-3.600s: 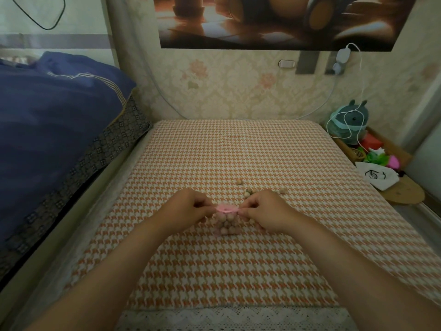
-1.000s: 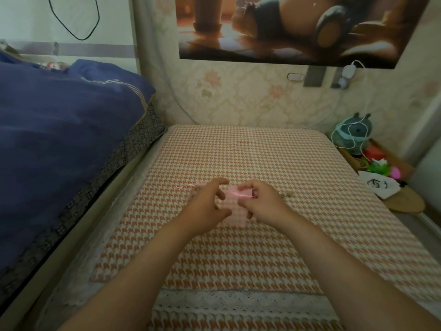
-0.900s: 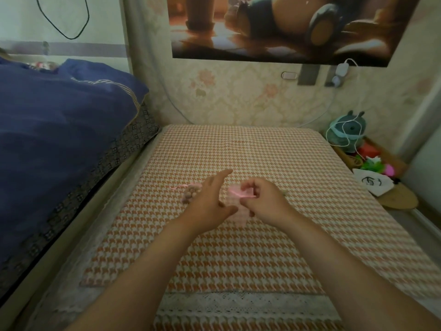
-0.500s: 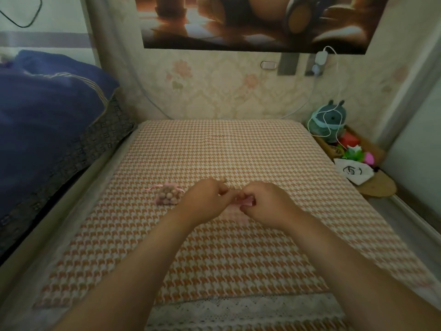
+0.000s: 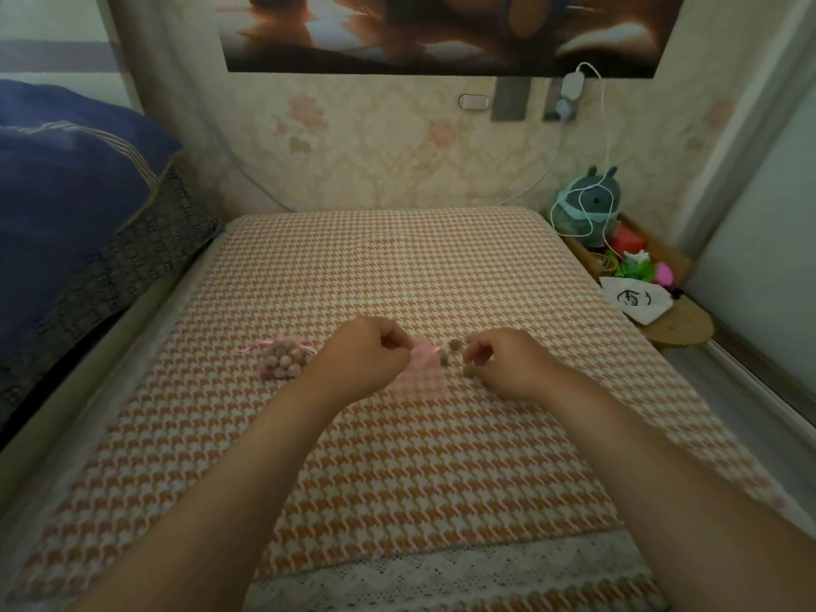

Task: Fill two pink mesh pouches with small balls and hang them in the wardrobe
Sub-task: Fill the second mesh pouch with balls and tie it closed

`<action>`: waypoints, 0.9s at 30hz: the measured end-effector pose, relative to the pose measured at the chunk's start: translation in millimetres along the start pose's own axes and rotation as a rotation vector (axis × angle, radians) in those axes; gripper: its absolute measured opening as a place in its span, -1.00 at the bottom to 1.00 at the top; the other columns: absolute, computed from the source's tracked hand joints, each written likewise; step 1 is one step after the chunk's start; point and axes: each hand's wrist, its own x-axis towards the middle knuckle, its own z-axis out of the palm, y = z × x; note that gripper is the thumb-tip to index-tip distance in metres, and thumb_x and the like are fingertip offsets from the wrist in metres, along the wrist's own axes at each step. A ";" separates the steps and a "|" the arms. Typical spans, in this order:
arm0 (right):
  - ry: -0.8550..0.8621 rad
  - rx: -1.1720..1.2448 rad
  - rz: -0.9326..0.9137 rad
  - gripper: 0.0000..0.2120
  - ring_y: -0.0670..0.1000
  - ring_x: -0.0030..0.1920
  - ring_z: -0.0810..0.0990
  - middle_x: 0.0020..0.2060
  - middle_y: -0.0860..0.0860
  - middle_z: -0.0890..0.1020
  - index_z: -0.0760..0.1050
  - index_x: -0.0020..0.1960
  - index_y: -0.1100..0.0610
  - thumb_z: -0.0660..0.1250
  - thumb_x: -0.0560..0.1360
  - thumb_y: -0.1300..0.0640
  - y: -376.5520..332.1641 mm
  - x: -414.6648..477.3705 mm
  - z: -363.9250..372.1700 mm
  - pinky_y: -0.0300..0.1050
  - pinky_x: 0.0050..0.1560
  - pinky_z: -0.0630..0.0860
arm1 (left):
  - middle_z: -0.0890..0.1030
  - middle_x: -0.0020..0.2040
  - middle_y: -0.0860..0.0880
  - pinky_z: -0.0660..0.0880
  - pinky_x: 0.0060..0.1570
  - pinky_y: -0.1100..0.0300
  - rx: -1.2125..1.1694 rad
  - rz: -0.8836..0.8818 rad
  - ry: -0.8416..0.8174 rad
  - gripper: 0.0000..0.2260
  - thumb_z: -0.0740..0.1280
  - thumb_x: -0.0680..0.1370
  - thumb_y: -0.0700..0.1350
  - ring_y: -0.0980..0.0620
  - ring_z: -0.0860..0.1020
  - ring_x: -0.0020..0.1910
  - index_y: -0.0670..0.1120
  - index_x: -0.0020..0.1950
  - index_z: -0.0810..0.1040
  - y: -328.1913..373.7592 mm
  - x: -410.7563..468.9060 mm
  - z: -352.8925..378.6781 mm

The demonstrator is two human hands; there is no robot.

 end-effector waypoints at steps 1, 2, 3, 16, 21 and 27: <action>-0.005 -0.006 -0.007 -0.88 -0.06 0.06 0.62 0.20 -0.07 0.65 0.60 -0.05 -0.11 0.48 0.52 0.10 2.2 1.8 2.9 -0.07 0.16 0.58 | 0.66 -0.14 0.05 0.46 -0.45 0.38 -0.019 0.011 -0.016 -0.89 0.35 0.55 -0.14 0.11 0.58 -0.30 0.01 -0.01 0.65 -0.3 -0.8 1.3; -0.006 -0.017 -0.018 -0.90 -0.08 0.01 0.61 0.23 -0.05 0.65 0.62 -0.04 -0.09 0.48 0.52 0.11 3.5 3.5 5.2 -0.09 0.12 0.58 | 0.65 -0.11 0.09 0.48 -0.41 0.37 -0.020 0.023 -0.034 -0.89 0.37 0.54 -0.14 0.10 0.61 -0.25 0.01 0.01 0.66 -0.5 -1.7 2.5; -0.007 -0.037 -0.025 -0.91 -0.10 -0.03 0.60 0.25 -0.03 0.65 0.65 -0.02 -0.05 0.48 0.51 0.12 4.5 5.4 7.0 -0.12 0.08 0.57 | 0.63 -0.07 0.12 0.50 -0.36 0.37 -0.002 0.038 -0.053 -0.88 0.38 0.54 -0.13 0.11 0.62 -0.21 0.02 0.03 0.66 -0.8 -2.7 3.7; 0.188 0.260 -0.216 -0.91 -0.21 -0.30 0.61 -0.09 -0.22 0.67 0.67 0.03 -0.11 0.47 0.52 0.00 -59.5 -19.5 -20.8 -0.31 -0.22 0.52 | 0.60 -0.01 0.17 0.42 -0.27 0.42 0.037 0.116 -0.031 -0.82 0.39 0.54 0.03 0.20 0.58 -0.19 0.04 0.13 0.61 -0.3 -5.8 5.5; 0.138 0.034 -0.304 -0.86 -0.21 -0.15 0.54 -0.08 -0.27 0.58 0.68 0.03 -0.19 0.48 0.49 -0.14 -64.5 -21.8 -14.7 -0.17 -0.09 0.53 | 0.65 -0.01 0.07 0.53 -0.18 0.22 -0.012 0.118 -0.027 -0.83 0.36 0.54 -0.03 0.10 0.59 -0.15 -0.01 0.10 0.63 1.9 -8.0 8.0; 0.090 0.017 -0.282 -0.88 -0.25 -0.13 0.50 -0.10 -0.24 0.59 0.69 -0.02 -0.14 0.45 0.51 -0.13 -63.4 -22.2 -17.9 -0.18 -0.05 0.47 | 0.66 0.01 0.10 0.45 -0.22 0.30 -0.027 0.114 -0.026 -0.80 0.36 0.55 0.00 0.16 0.59 -0.14 0.01 0.14 0.64 -0.2 -4.2 8.2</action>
